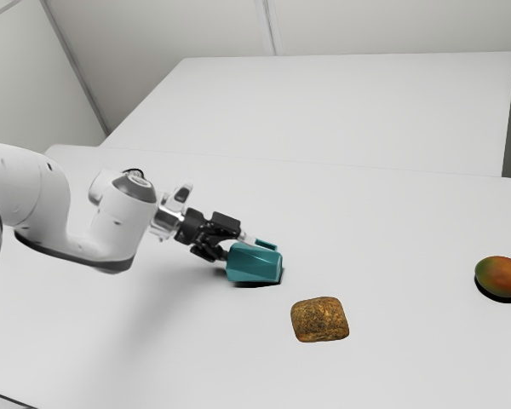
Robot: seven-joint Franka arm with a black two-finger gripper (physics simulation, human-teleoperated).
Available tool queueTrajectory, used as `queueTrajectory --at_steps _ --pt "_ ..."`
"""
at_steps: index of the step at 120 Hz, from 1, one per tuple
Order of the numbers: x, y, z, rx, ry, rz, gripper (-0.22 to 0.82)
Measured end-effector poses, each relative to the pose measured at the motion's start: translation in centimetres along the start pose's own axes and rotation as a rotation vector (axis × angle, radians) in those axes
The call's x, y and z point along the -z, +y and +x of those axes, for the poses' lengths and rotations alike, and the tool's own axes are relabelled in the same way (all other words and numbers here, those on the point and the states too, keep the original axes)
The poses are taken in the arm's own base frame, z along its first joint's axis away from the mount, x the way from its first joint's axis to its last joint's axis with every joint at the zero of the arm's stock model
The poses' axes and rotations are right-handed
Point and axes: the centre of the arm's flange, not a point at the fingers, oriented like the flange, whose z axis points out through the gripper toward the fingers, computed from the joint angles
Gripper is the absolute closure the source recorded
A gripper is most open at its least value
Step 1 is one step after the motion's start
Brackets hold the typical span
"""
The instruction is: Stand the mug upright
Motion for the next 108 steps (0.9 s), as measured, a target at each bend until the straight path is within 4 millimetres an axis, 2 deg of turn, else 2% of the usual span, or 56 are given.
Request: queueTrajectory --at_steps 21,33,49,63,93,108 --pt "-0.8 0.1 -0.1 -0.036 0.026 -0.066 0.05" --pt "-0.9 0.2 -0.2 -0.068 0.033 -0.083 0.21" --pt "-0.9 0.3 -0.2 -0.108 0.039 -0.092 0.49" --pt "-0.9 0.3 -0.1 -0.138 0.042 -0.095 0.63" --pt "-0.4 0.8 -0.1 -0.199 0.053 -0.094 0.74" --pt "0.6 2.7 0.0 -0.248 0.071 -0.098 0.76"
